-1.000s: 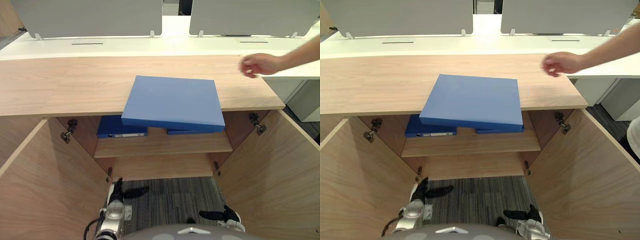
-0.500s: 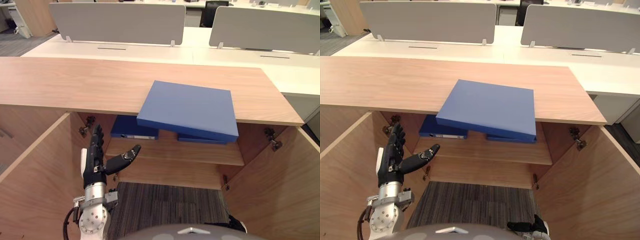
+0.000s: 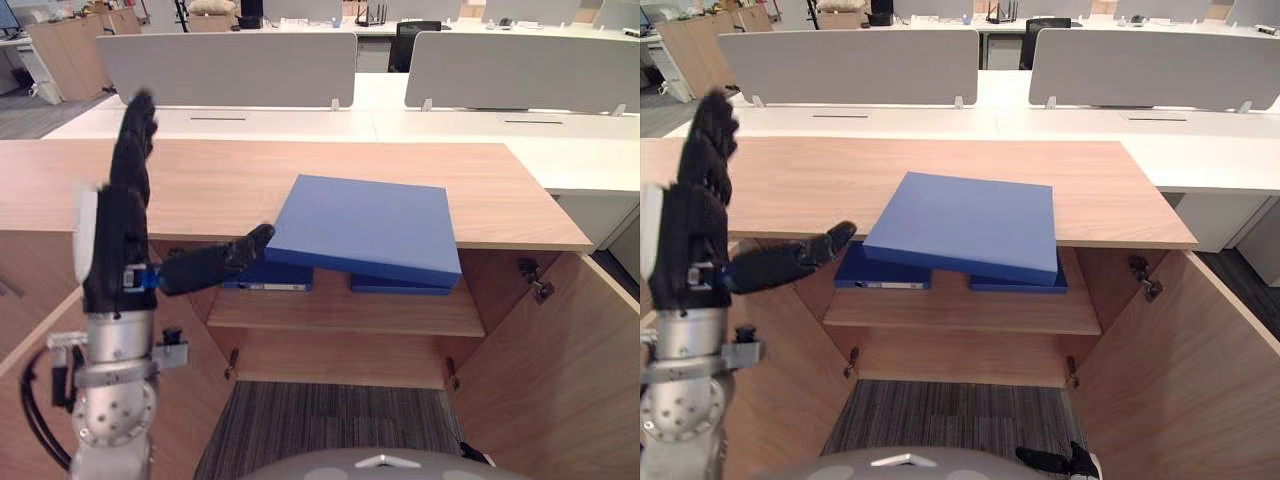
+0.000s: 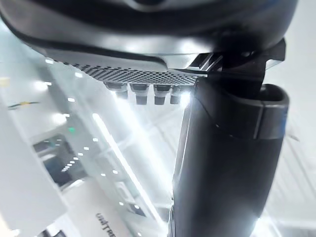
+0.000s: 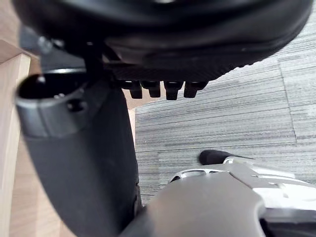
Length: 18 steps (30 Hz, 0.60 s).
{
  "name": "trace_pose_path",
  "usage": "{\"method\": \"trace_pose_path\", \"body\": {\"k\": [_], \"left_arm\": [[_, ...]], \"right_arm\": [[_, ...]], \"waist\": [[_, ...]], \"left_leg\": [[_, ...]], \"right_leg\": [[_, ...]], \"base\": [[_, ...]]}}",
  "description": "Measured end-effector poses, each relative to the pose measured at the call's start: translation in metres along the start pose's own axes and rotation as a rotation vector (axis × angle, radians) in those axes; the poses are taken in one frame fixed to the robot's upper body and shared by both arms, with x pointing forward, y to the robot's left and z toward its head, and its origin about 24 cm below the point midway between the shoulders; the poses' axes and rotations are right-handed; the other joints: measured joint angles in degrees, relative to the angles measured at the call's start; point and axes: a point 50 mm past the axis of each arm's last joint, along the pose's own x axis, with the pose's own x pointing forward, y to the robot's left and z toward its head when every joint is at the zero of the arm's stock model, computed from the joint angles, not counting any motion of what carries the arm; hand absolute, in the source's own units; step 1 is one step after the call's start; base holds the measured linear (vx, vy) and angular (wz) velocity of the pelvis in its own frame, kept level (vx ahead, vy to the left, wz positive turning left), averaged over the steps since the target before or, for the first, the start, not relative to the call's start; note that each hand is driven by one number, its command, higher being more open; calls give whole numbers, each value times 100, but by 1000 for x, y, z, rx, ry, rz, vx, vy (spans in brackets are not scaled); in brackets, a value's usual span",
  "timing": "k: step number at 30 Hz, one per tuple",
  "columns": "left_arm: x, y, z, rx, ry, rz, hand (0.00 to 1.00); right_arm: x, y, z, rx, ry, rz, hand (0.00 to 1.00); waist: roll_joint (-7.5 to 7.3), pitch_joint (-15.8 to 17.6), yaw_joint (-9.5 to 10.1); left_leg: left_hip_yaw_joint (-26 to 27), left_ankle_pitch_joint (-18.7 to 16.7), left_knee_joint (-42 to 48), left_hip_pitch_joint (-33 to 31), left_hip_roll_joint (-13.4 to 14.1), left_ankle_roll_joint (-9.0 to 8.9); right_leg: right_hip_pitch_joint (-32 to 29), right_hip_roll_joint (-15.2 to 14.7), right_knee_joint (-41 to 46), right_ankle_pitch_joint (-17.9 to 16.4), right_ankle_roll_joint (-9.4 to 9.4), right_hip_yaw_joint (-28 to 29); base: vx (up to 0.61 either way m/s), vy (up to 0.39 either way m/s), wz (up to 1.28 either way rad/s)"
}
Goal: Walk over to the cabinet, pick up the folder, carry it to the office cabinet, place the folder inside the office cabinet, then close the office cabinet door
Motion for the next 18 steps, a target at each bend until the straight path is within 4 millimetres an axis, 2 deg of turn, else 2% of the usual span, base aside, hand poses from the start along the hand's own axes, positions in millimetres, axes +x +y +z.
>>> {"method": "trace_pose_path", "body": {"k": [4,5,6,8,9,11,12,13,15,18], "left_arm": [[30,-1,18,76,-223,-129,100],[37,-4,17,79,-257,-155,100],[37,-12,6,24,-242,-175,100],[24,-25,-11,15,-159,-152,100],[3,-34,-26,26,-18,-147,100],[-16,-46,-36,46,86,-207,100],[-27,-55,-41,66,133,-268,100],[-33,-61,-45,82,156,-307,100],[-35,-63,-46,100,164,-323,100],[-35,-66,-45,118,150,-338,100]], "right_arm": [[0,1,1,-6,-1,11,100],[0,1,1,-7,-2,15,100],[1,1,3,-10,-7,20,100],[1,-3,4,-13,-12,14,100],[1,-3,5,-12,-18,13,100],[0,-1,1,-3,-10,9,100],[0,1,-1,-1,-6,3,100],[-1,2,-3,0,-1,1,100],[-1,3,-4,0,2,4,100],[-1,2,-4,0,2,2,100]], "waist": [[6,-11,-35],[-45,-21,-36],[-5,-39,-82],[64,-46,-125],[75,-41,-187],[48,-40,-164],[-15,-20,-109],[-37,0,-41],[-74,1,-40],[-45,0,-59]], "left_leg": [[17,-6,-2,6,4,-10],[19,-5,-13,0,6,-10],[33,-5,-5,-2,3,-10],[94,-8,-4,28,0,-11],[107,-30,-2,28,21,-31],[109,-51,12,29,60,-50],[109,-59,16,29,90,-62],[107,-62,18,29,110,-67],[106,-66,20,39,127,-74],[153,-92,31,57,123,-77]], "right_leg": [[1,10,-8,0,-6,23],[-5,12,-5,-1,-6,28],[-13,10,-1,0,-7,48],[-20,14,1,3,-10,101],[-36,40,-2,-3,-20,125],[-35,79,4,-30,-54,126],[-36,108,13,-48,-78,126],[-37,128,18,-58,-90,126],[-38,142,46,-82,-98,130],[-62,140,78,-97,-95,191]], "base": [[0,0,0],[-16,-3,-3],[-8,1,-6],[12,13,-14],[18,2,-13],[12,-26,-3],[5,-41,0],[3,-37,0],[0,0,0],[-2,14,-7]]}}
